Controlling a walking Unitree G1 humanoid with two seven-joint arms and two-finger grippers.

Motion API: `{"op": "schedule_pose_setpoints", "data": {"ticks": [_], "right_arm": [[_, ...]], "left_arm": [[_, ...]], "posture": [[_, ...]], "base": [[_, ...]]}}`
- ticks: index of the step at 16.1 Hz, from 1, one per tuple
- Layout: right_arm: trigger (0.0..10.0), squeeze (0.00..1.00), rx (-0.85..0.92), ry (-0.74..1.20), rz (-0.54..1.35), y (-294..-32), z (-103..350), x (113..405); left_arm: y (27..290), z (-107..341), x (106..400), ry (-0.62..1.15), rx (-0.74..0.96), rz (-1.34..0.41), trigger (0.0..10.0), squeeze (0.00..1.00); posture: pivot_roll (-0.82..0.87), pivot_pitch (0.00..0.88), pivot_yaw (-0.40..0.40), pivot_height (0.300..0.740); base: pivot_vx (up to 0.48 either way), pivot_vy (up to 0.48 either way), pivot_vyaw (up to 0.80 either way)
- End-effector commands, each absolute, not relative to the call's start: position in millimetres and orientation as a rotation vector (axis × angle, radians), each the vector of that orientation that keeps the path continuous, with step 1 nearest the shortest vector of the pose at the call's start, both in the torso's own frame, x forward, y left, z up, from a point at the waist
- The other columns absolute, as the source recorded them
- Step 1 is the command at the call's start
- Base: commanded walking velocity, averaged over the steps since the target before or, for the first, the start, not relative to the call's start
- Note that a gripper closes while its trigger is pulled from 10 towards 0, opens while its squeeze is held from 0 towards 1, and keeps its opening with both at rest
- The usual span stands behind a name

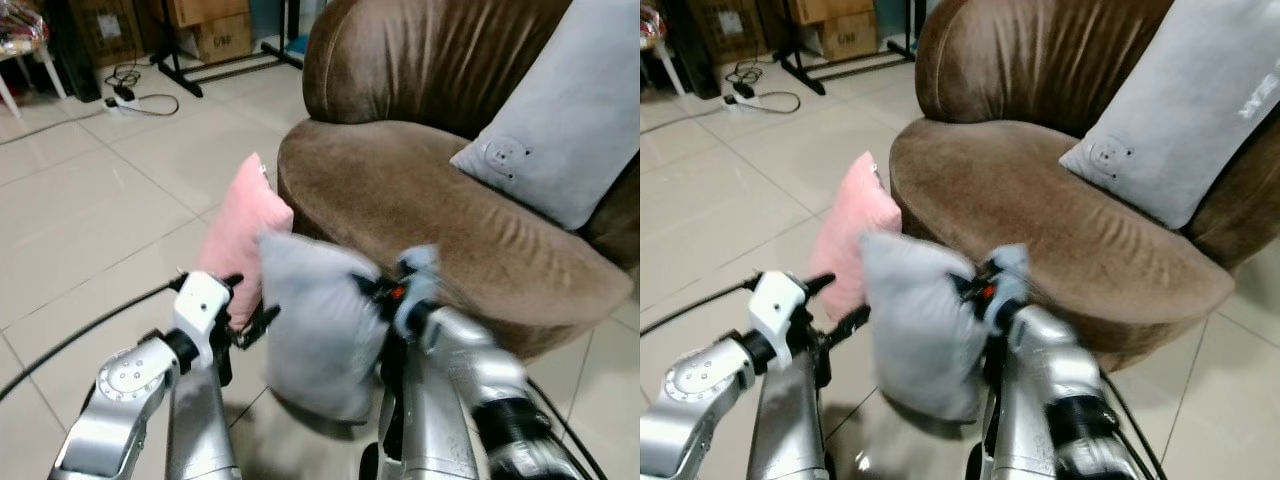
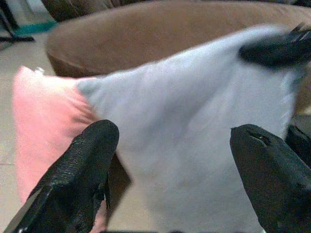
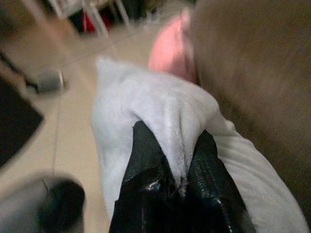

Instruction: Move the pillow to the sofa from floor

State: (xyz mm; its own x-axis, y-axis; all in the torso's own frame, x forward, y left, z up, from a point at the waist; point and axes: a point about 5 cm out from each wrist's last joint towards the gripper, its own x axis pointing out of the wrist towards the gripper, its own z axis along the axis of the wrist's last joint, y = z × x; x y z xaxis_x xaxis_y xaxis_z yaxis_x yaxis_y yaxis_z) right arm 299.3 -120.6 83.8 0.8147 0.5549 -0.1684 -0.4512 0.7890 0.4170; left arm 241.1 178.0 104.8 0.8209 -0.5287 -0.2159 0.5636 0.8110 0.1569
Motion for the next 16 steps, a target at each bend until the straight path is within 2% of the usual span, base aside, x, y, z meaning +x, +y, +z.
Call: {"op": "schedule_pose_setpoints", "data": {"ticks": [1,2,3,4,5,7,11,16], "right_arm": [[1.5,0.0,0.406,0.117,0.512,-129.1,126.2,306.2],[5.8,0.0,0.415,0.038,0.403,-136.5,144.0,305.8],[5.8,0.0,0.417,0.015,0.372,-139.2,150.2,303.9],[10.0,0.0,0.393,-0.002,0.37,-139.4,157.7,296.1],[10.0,0.0,0.34,-0.011,0.353,-137.1,155.9,284.3],[10.0,0.0,0.339,0.026,0.296,-136.2,151.2,271.7],[10.0,0.0,0.352,0.04,0.261,-134.7,155.3,261.5],[10.0,0.0,0.341,0.045,0.267,-133.9,158.2,256.6]], "left_arm": [[178.0,110.5,242.3,0.136,0.227,-0.559,10.0,0.0],[179.4,116.6,247.3,0.097,0.239,-0.514,10.0,0.0],[179.9,119.1,249.0,0.083,0.242,-0.495,10.0,0.0],[181.5,127.6,254.7,0.038,0.254,-0.429,10.0,0.0],[181.2,141.0,258.4,-0.044,0.229,-0.348,10.0,0.0],[178.7,147.7,253.9,-0.064,0.22,-0.299,10.0,0.0],[175.3,148.6,247.1,-0.071,0.203,-0.243,10.0,0.0],[171.1,146.5,250.9,-0.054,0.212,-0.252,10.0,0.0]], "posture": [[0.01,0.0,-0.069,0.412],[0.0,0.0,-0.07,0.412],[0.0,0.0,-0.07,0.412],[0.0,0.0,-0.07,0.412],[0.0,0.0,-0.076,0.417],[0.0,0.0,-0.077,0.432],[0.0,0.0,-0.071,0.462],[-0.02,0.0,-0.051,0.502]], "base": [[0.0,0.0,0.0],[0.0,0.0,0.0],[0.0,0.0,0.0],[0.0,0.0,0.0],[0.0,0.0,0.0],[0.0,0.0,0.0],[0.0,0.0,0.0],[0.0,0.0,0.0]]}}
